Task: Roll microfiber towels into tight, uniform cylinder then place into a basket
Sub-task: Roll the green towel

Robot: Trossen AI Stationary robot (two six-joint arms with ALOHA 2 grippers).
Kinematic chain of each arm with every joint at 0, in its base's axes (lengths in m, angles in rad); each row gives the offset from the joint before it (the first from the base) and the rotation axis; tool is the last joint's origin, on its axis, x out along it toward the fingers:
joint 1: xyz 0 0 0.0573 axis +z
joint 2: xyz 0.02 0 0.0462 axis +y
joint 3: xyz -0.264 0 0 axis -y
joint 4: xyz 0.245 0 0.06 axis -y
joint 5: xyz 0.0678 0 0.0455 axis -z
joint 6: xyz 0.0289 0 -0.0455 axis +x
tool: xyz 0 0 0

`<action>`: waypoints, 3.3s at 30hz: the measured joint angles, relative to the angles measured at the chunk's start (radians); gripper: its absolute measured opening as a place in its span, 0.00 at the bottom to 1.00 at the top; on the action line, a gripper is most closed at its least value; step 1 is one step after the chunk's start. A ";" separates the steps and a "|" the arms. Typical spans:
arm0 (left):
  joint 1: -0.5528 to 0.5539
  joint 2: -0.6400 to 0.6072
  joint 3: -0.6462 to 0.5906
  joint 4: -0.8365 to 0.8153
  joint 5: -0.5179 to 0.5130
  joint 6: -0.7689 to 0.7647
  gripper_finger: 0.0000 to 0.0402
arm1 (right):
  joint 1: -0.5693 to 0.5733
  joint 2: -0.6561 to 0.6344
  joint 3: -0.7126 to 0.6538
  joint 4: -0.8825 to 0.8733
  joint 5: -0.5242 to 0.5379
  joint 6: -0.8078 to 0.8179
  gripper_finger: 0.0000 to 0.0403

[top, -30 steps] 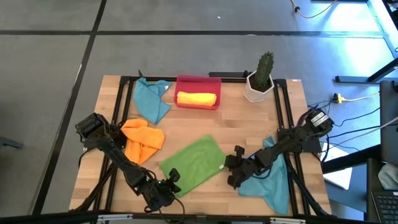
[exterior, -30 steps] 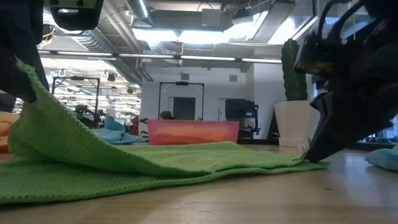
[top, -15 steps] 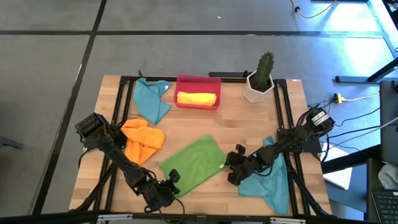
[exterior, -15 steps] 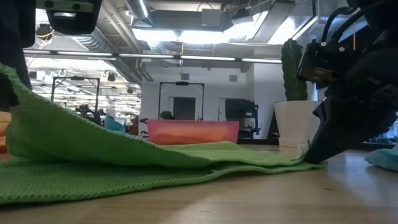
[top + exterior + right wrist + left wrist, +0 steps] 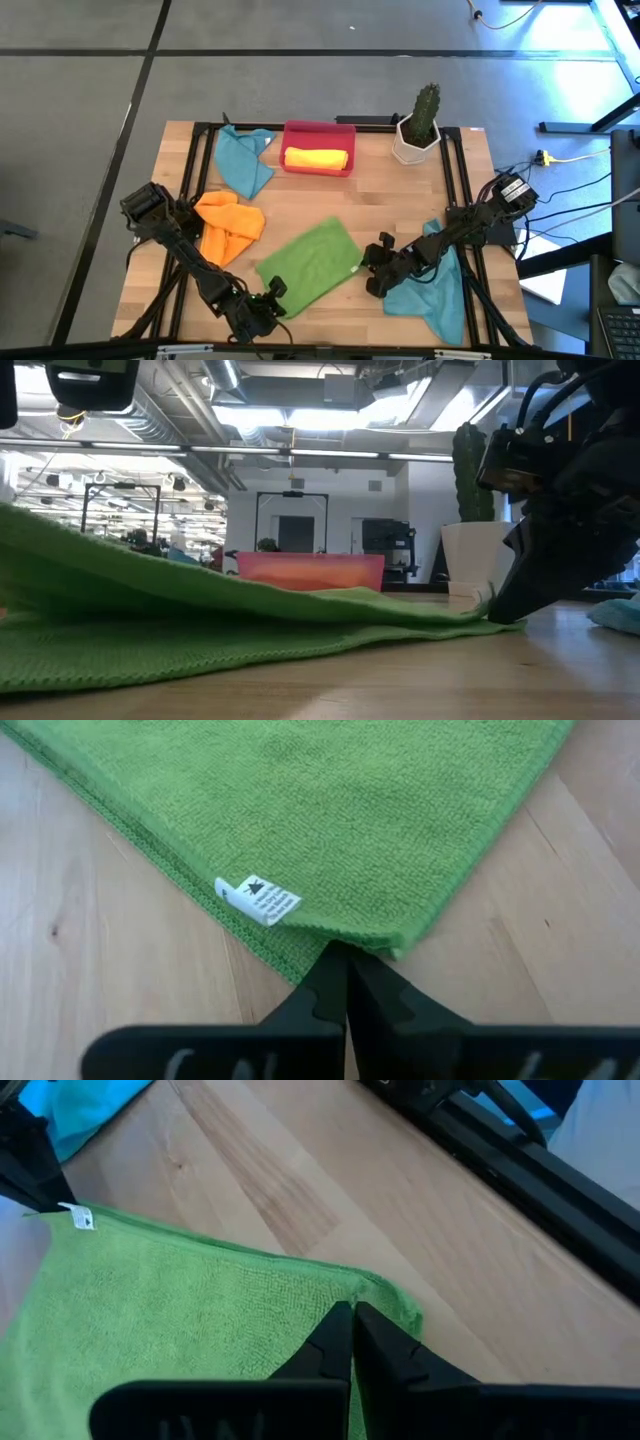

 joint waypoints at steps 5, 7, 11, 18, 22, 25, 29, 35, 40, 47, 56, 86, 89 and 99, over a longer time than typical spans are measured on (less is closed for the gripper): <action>-0.010 0.000 0.000 0.018 0.001 0.002 0.00 | -0.007 0.000 0.000 -0.001 -0.008 0.004 0.01; -0.010 0.000 0.000 0.026 0.007 0.001 0.00 | -0.010 0.000 0.000 -0.002 -0.013 0.004 0.01; -0.010 0.000 0.000 0.034 0.018 -0.003 0.00 | -0.010 0.001 0.000 -0.002 -0.013 0.004 0.01; 0.023 0.000 0.000 0.037 0.051 -0.098 0.03 | -0.010 0.001 0.000 0.000 -0.012 0.004 0.01; 0.034 0.000 0.000 0.068 0.075 -0.099 0.10 | -0.010 0.001 -0.001 0.000 -0.011 0.001 0.01; 0.035 0.000 0.000 0.085 0.075 -0.098 0.16 | -0.010 0.001 -0.001 0.000 -0.010 -0.001 0.01; 0.034 -0.003 0.000 0.095 0.075 -0.110 0.21 | -0.011 -0.009 0.000 0.000 -0.014 -0.008 0.01; 0.030 -0.074 0.000 0.096 0.071 -0.180 0.20 | -0.005 -0.094 -0.007 -0.031 -0.032 -0.032 0.01; 0.030 -0.125 0.000 0.093 0.044 -0.208 0.20 | 0.026 -0.166 -0.004 -0.089 0.026 -0.035 0.01; 0.030 -0.126 0.000 0.099 -0.042 -0.200 0.20 | 0.073 -0.217 -0.003 -0.085 0.104 -0.063 0.01; 0.030 -0.168 0.000 0.148 -0.042 -0.150 0.20 | 0.084 -0.220 -0.001 0.197 0.106 -0.356 0.01; 0.131 -0.339 -0.584 1.014 -0.311 -0.439 0.20 | -0.227 -0.221 0.000 0.602 -0.386 -0.876 0.01; 0.131 -0.309 -0.569 1.014 -0.319 -0.468 0.20 | -0.251 -0.221 0.000 0.598 -0.402 -0.877 0.01; 0.103 -0.193 -0.470 1.013 -0.315 -0.538 0.20 | -0.306 -0.221 0.000 0.631 -0.462 -0.937 0.01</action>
